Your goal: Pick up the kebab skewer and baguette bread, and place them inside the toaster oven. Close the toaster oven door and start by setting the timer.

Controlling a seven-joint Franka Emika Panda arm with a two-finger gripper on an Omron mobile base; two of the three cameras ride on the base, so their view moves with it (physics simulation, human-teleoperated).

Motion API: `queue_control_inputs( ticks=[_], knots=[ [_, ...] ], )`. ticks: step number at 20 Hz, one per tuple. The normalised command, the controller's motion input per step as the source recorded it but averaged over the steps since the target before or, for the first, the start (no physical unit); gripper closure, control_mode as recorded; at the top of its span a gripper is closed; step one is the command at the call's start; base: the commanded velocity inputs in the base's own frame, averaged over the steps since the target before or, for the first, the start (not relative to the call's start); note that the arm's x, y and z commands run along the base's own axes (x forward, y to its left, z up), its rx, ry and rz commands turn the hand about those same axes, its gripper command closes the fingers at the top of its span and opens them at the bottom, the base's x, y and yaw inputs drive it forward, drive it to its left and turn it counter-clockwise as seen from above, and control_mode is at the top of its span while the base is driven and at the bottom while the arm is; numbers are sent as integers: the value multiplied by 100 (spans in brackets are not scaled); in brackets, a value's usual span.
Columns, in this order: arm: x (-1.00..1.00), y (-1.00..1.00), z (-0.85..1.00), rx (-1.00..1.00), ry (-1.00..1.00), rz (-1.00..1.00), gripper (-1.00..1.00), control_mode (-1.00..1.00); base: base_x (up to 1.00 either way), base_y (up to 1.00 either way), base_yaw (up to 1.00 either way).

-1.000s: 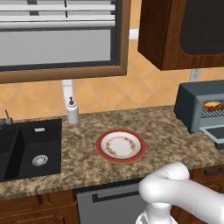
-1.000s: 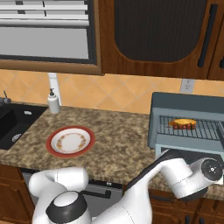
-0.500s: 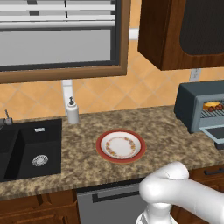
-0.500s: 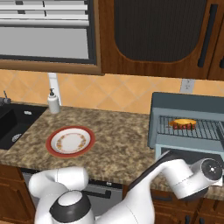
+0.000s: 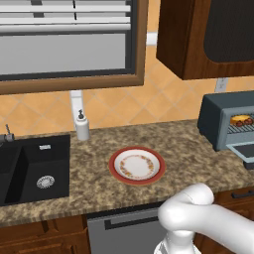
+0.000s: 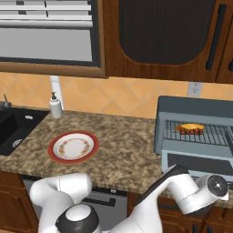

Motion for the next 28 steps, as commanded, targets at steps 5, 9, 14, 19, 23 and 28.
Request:
queue_control_inputs(
  ticks=[5, 9, 14, 19, 23, 28],
  knots=[
    [23, 0, -13, 0, -9, 0, -100, -100, 0, 0, 0],
    [20, 0, -11, 0, -8, 0, -100, -100, 0, 0, 0],
    [2, 0, -17, 0, 0, 0, -100, -100, 0, 0, 0],
    [21, 0, -1, 0, -3, 0, -100, -100, 0, 0, 0],
    [16, 0, -2, 0, -1, 0, -100, -100, 0, 0, 0],
    [3, 0, -1, 0, -5, 0, -100, -100, 0, 0, 0]
  ],
)
